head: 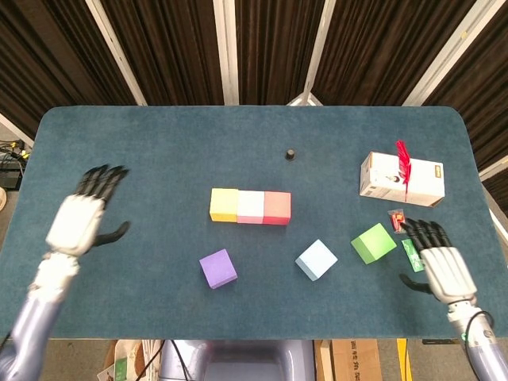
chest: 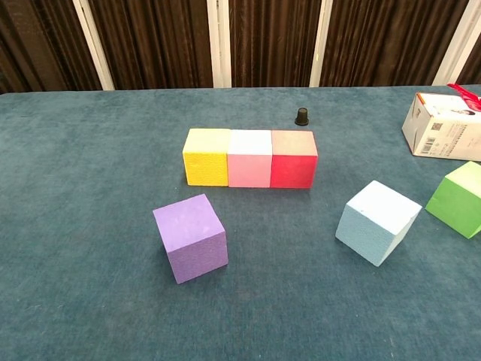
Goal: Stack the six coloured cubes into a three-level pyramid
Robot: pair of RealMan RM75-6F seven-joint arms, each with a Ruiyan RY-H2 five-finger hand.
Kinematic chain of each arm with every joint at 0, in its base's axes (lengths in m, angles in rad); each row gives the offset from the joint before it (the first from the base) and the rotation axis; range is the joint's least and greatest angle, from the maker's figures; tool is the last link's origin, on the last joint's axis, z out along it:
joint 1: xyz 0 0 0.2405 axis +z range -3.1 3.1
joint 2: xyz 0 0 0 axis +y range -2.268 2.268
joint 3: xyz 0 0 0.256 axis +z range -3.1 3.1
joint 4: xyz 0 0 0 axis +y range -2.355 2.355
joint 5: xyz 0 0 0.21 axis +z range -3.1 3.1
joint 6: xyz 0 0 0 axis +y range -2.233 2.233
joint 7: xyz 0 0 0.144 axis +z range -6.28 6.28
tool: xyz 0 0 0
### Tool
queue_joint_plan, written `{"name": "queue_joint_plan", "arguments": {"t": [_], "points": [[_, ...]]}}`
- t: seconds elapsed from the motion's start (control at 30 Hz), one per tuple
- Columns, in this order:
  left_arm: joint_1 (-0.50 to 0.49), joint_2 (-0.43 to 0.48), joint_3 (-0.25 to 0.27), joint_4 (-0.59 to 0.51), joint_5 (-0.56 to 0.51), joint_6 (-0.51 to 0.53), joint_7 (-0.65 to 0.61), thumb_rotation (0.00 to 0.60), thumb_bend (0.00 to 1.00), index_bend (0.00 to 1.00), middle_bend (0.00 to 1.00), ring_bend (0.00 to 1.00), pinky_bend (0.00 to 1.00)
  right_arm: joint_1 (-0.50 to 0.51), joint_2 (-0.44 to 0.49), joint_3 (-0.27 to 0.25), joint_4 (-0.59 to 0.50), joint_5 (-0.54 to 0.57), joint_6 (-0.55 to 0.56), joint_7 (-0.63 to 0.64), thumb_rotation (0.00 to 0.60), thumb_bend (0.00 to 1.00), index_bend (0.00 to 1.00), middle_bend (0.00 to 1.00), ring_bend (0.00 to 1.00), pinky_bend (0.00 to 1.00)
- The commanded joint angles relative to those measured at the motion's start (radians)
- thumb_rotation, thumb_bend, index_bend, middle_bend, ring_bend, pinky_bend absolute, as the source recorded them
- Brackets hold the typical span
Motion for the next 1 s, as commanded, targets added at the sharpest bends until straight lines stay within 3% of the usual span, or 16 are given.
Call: {"name": "queue_joint_plan", "arguments": {"t": [0.03, 0.2, 0.47, 0.73, 1.0], "points": [[0.113, 0.039, 0.087, 0.132, 0.121, 0.125, -0.146, 0.600, 0.35, 0.09, 0.07, 0.00, 0.00, 0.055, 0.017, 0.002, -0.035, -0.015, -0.067, -0.038, 0.600, 0.24, 0.10, 0.09, 0.00, 0.00], [0.194, 0.000, 0.099, 0.233, 0.189, 0.232, -0.234, 0.600, 0.35, 0.09, 0.08, 0.00, 0.00, 0.107, 0.001, 0.015, -0.026, 0.027, -0.147, -0.085, 0.600, 0.24, 0.10, 0.11, 0.00, 0.00], [0.265, -0.053, 0.097, 0.328, 0.216, 0.298, -0.290, 0.600, 0.35, 0.09, 0.08, 0.00, 0.00, 0.172, 0.000, 0.031, 0.011, 0.088, -0.243, -0.149, 0.600, 0.24, 0.11, 0.11, 0.00, 0.00], [0.292, -0.086, 0.095, 0.348, 0.250, 0.299, -0.279, 0.600, 0.35, 0.09, 0.08, 0.00, 0.00, 0.217, 0.026, 0.029, 0.052, 0.137, -0.317, -0.201, 0.600, 0.24, 0.11, 0.12, 0.00, 0.00], [0.316, -0.107, 0.080, 0.336, 0.264, 0.307, -0.243, 0.600, 0.35, 0.09, 0.08, 0.00, 0.00, 0.234, 0.028, 0.010, 0.100, 0.125, -0.346, -0.148, 0.600, 0.24, 0.11, 0.13, 0.00, 0.00]]}}
